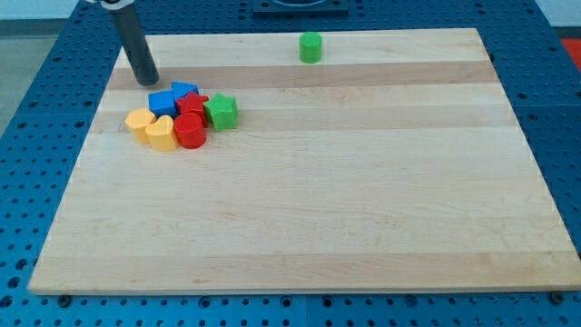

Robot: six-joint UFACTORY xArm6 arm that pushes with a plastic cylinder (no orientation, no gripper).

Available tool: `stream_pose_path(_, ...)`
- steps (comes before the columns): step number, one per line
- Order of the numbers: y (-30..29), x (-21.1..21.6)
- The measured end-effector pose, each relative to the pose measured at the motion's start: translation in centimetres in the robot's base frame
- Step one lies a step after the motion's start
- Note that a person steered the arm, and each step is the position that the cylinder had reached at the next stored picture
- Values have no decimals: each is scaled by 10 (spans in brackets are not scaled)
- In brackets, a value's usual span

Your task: Move the green star towards the center right

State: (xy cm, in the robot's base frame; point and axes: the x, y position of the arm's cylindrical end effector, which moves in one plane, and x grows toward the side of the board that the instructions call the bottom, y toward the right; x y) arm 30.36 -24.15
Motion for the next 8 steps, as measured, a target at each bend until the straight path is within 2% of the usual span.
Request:
stream_pose_path(4, 0, 67)
stream_pose_path(7, 34, 80)
stream_pose_path(8, 30, 108)
